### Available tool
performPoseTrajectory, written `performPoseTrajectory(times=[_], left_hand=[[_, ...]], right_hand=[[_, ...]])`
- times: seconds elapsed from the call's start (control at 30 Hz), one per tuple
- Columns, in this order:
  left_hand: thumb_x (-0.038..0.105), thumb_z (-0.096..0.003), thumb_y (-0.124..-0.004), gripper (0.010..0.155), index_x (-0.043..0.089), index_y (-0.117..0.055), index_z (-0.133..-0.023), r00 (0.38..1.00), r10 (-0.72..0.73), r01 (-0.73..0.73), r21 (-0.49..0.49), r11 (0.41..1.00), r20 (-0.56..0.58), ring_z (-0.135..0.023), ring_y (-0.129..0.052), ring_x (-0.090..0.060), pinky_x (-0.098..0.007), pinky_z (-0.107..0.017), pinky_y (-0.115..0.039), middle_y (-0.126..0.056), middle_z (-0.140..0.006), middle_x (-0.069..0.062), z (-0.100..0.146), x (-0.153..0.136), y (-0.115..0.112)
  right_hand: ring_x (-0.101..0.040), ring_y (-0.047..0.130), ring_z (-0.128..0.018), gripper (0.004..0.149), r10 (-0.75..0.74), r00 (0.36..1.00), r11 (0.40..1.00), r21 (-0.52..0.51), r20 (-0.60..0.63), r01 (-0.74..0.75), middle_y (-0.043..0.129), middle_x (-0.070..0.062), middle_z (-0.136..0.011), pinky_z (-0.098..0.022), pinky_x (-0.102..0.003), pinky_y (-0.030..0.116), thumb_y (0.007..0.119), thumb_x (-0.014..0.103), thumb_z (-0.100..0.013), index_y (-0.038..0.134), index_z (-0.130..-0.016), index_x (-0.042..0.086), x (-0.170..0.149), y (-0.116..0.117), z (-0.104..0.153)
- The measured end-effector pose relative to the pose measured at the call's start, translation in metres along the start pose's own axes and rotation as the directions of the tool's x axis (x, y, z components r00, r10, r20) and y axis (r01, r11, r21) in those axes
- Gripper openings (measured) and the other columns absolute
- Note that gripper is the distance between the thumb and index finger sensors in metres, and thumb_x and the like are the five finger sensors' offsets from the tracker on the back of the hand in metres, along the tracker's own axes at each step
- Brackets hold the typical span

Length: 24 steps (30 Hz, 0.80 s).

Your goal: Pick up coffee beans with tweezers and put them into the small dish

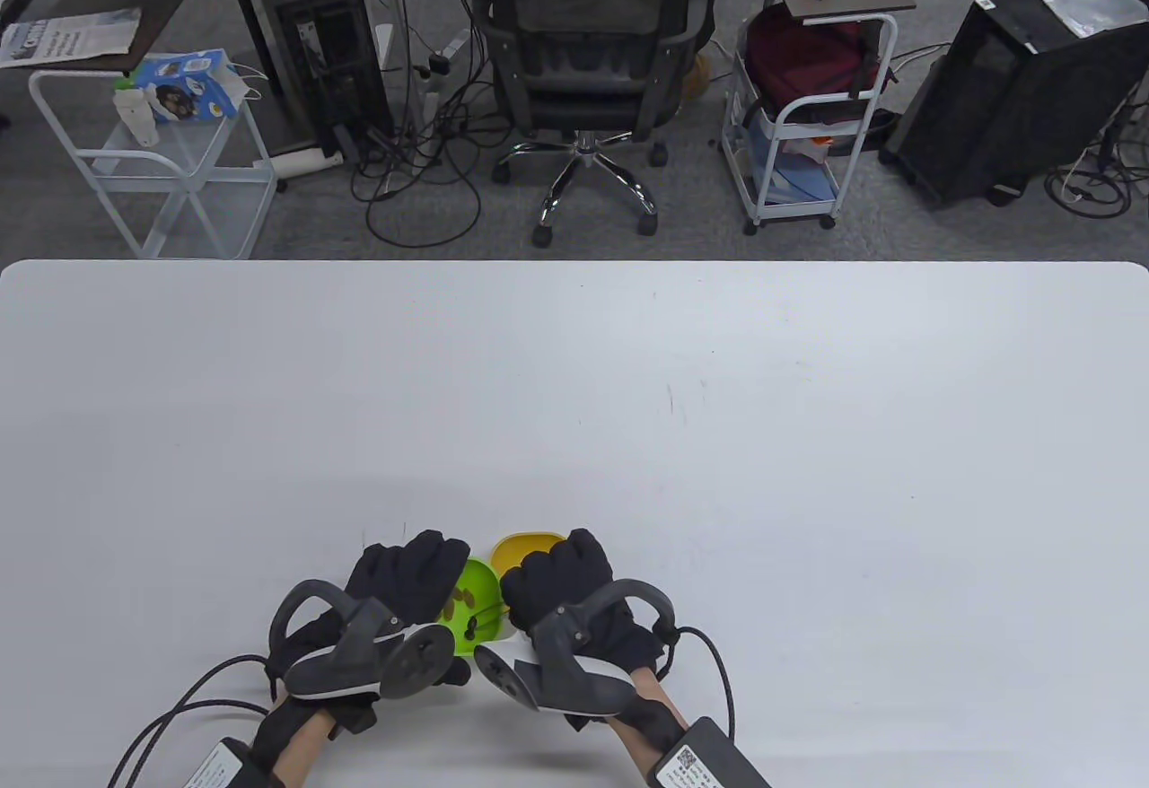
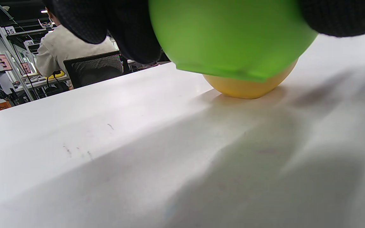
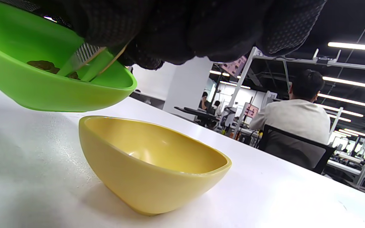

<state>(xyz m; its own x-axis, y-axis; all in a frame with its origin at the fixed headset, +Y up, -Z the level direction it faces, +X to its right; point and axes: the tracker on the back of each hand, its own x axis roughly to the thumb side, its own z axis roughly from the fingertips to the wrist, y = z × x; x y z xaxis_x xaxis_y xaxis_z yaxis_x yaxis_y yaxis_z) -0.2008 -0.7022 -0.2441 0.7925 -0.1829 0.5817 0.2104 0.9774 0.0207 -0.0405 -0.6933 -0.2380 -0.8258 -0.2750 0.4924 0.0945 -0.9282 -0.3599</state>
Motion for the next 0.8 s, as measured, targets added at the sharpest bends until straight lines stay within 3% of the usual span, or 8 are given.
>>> performPoseTrajectory(times=[0.8], left_hand=[[0.072,-0.033,-0.071,0.113,0.001,-0.048,-0.119,1.0,0.002,-0.002,0.002,1.0,0.001,-0.096,-0.088,-0.043,-0.067,-0.074,-0.07,-0.062,-0.12,-0.03,0.0,0.0,-0.001]], right_hand=[[-0.02,0.092,-0.05,0.043,-0.169,0.974,0.984,-0.084,-0.151,0.158,0.088,0.007,-0.064,-0.071,-0.058,0.069,0.069,0.039,-0.041,0.079,-0.08,0.026,-0.04,-0.015,0.006]])
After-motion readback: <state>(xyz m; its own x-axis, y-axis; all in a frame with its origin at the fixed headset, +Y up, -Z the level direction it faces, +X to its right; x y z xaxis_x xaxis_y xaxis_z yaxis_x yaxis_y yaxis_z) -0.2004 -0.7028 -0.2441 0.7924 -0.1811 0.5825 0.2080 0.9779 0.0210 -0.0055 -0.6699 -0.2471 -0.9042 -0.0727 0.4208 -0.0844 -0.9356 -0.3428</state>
